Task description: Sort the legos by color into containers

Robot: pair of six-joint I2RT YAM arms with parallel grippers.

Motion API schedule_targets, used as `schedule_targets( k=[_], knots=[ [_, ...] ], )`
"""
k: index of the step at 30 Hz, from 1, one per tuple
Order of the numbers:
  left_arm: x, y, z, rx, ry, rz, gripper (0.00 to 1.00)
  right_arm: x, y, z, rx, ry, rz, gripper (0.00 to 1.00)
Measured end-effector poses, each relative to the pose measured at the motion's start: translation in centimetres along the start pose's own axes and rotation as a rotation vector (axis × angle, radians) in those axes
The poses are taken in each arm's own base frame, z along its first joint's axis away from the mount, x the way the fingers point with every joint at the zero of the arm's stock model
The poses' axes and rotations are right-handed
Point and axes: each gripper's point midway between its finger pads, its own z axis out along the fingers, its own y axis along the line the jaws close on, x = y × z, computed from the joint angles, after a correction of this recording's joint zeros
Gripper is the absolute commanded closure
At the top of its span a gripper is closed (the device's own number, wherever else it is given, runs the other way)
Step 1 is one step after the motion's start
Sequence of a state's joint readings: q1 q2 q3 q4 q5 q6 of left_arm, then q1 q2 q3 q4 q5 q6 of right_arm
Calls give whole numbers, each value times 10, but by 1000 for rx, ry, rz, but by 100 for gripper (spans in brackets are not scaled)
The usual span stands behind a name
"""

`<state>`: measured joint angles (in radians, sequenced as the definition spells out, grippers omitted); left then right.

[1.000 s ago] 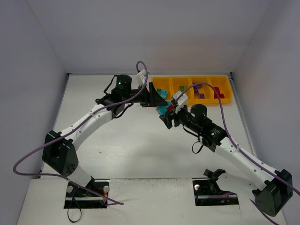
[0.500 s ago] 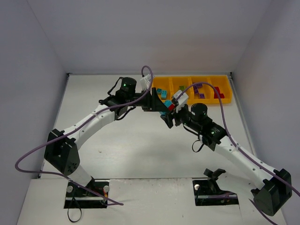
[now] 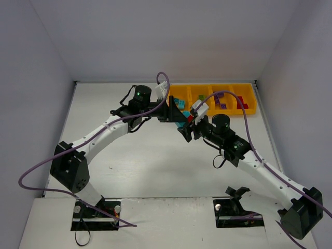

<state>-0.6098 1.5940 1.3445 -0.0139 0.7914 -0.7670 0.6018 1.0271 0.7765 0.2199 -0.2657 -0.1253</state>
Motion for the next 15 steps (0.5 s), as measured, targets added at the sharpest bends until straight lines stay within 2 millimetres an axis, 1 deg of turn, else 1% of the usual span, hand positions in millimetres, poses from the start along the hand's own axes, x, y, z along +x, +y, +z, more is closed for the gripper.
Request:
schedule_targets(
  k=[8,11,13,15],
  knots=[
    [-3,-1,1,2,-14,10,55,0,0,0,-5,1,-3,96],
    [-4,-1,1,4,-17,13,60,0,0,0,-6,1,-2,96],
    [-5,-2,1,7,-19,16,68,1,0,0,-7,2,-2,96],
    [-5,-3,1,10,-22,20,71,2,-1,1,-6,5,-4,96]
  ],
)
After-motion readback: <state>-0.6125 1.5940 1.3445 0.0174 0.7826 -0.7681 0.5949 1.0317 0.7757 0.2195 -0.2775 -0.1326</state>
